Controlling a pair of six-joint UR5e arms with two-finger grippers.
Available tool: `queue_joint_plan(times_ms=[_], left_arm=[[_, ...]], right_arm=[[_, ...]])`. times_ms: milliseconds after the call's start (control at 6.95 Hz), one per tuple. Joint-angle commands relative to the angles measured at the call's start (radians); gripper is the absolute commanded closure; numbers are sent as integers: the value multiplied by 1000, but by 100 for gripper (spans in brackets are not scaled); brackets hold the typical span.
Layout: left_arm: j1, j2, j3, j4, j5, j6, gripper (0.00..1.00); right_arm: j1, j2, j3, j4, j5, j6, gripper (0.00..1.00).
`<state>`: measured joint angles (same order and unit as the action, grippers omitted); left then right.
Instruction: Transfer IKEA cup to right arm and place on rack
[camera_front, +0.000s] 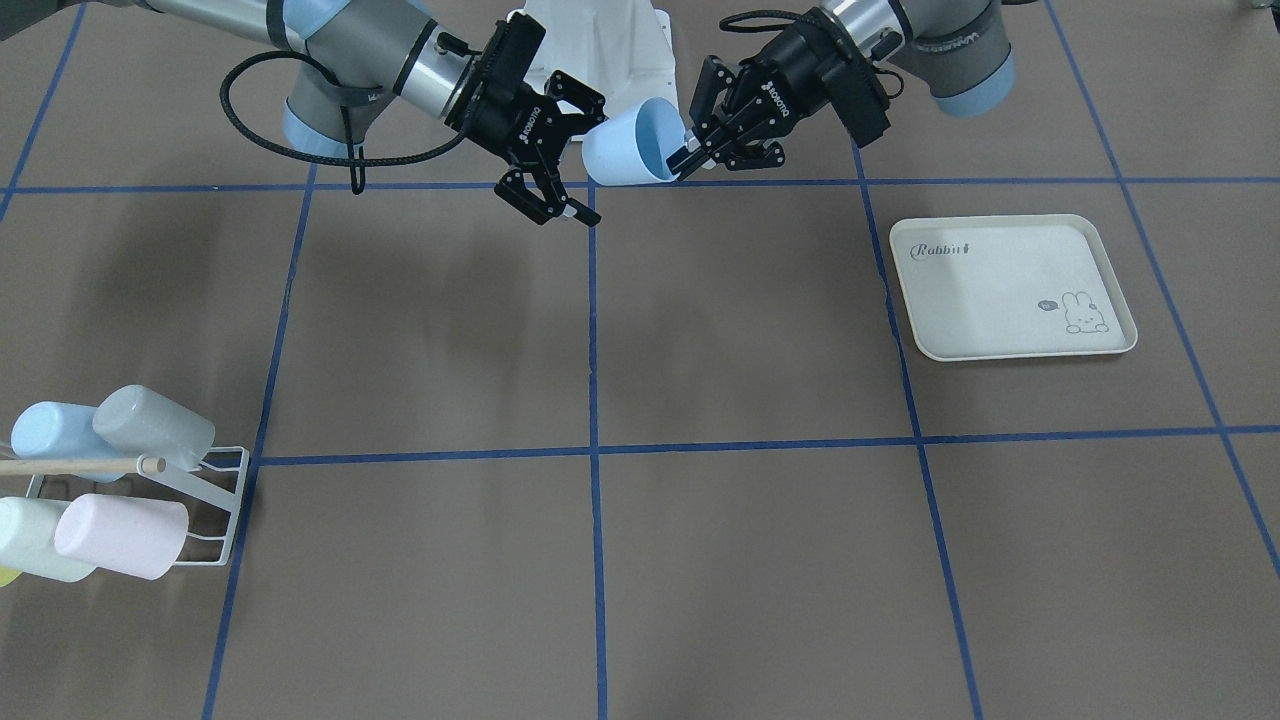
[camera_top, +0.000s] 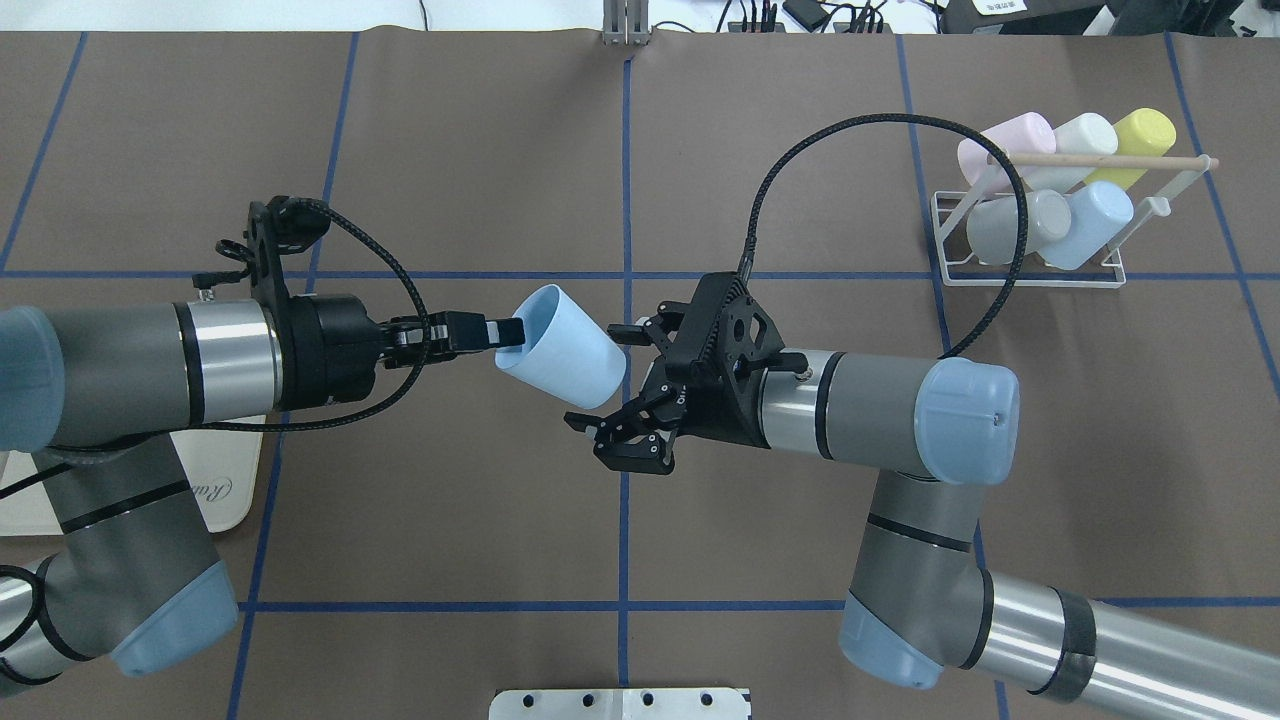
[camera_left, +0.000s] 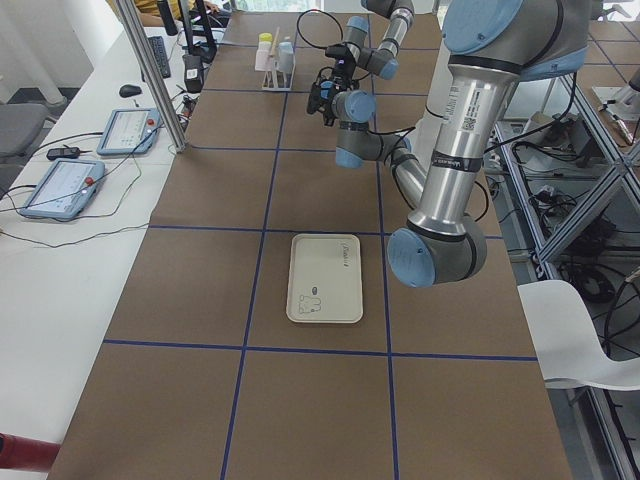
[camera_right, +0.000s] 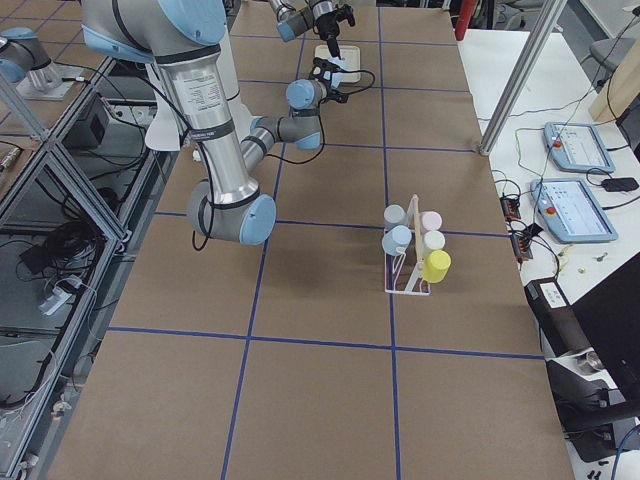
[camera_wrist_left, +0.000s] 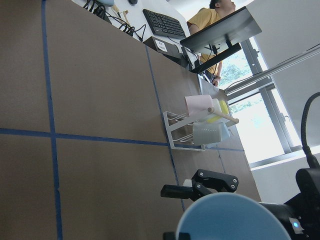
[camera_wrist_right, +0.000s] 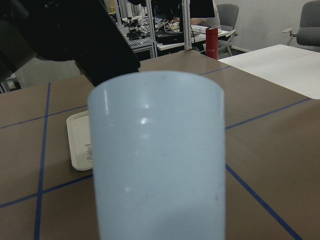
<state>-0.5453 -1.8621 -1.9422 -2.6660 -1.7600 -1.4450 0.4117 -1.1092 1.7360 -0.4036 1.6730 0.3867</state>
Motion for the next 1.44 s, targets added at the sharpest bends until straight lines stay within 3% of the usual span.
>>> queue_joint_plan(times_ms=[0,431,575,719,863,1007,1150,1294], left_arm=[[2,-11,31,0,4,2,100],[36,-25,43,0,42,2,100],[36,-23,43,0,42,2,100],[36,-23,43,0,42,2,100],[36,-23,43,0,42,3,100],[36,-23,43,0,39,6,100],[36,-23,42,-2,30,8,37],[35,-23,37,-3,46,5,0]], right_arm=[[-2,0,-1,9,-1,0,4],[-4,0,-1,11,-1,-3,4],[-2,0,-1,11,-1,-3,10],[-4,0,-1,11,-1,-2,21],[-1,-1,2,11,-1,-5,47],[4,-4,8,11,-13,-17,66],[4,-4,8,11,-31,-19,76],[4,-8,8,9,-41,-19,83]])
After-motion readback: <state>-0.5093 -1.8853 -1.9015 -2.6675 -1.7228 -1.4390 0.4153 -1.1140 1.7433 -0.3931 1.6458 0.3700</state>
